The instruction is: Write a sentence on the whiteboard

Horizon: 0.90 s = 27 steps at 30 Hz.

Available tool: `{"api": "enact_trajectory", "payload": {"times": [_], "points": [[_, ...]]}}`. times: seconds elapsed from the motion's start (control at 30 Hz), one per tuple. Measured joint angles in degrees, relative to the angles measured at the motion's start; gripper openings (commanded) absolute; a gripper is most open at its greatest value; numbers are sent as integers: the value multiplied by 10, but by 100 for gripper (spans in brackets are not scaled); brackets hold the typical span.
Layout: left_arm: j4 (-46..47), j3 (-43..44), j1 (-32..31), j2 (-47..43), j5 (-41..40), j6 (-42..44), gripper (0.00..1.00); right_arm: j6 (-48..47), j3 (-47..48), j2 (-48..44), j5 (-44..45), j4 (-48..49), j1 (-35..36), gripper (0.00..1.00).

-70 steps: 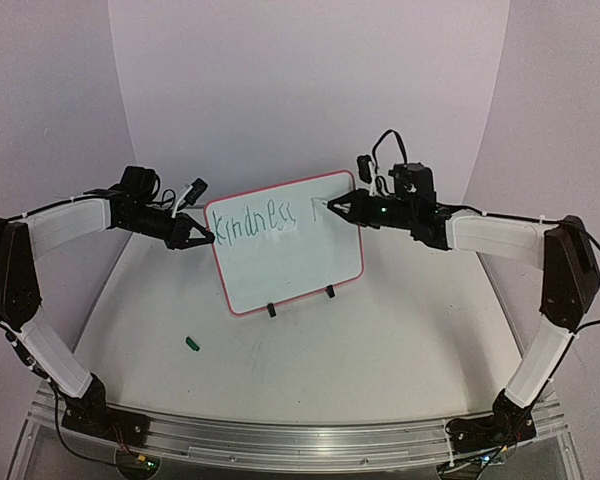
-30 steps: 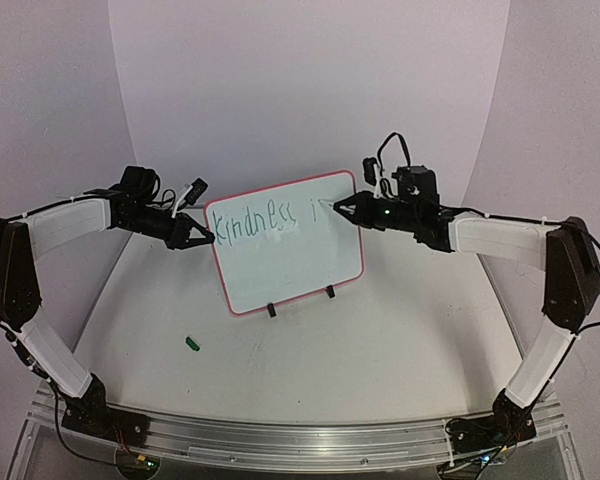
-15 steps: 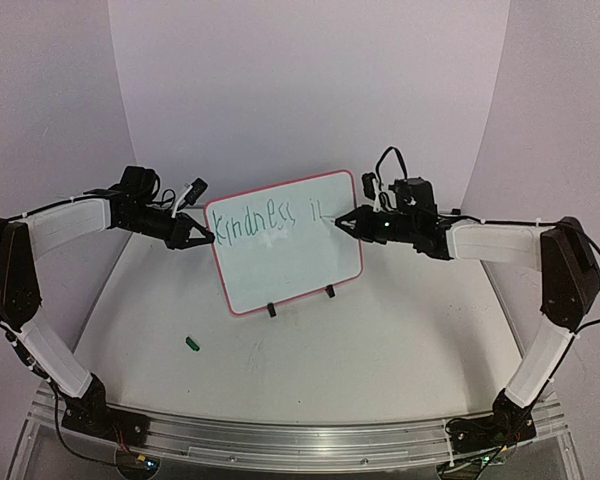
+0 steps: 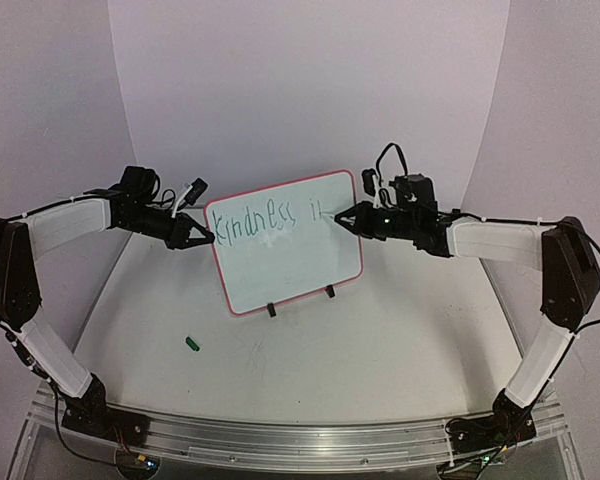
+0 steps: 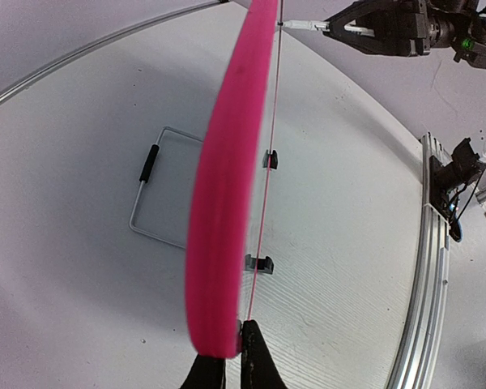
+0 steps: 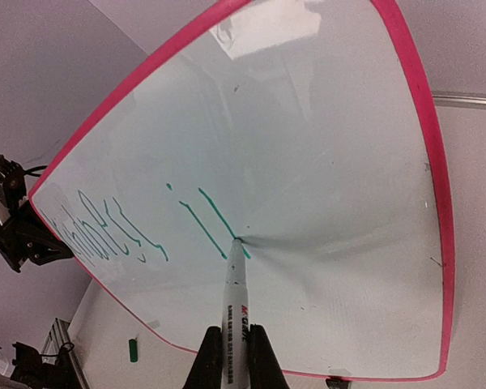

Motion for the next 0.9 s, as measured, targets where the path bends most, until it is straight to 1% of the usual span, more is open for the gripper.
{"api": "enact_trajectory", "payload": {"times": [0.33, 0.9], "points": [[0, 0, 0, 0, 0, 0, 0, 0, 25, 0, 3, 2, 0, 0], [0, 0, 0, 0, 0, 0, 0, 0, 26, 0, 29, 4, -2, 0]]}}
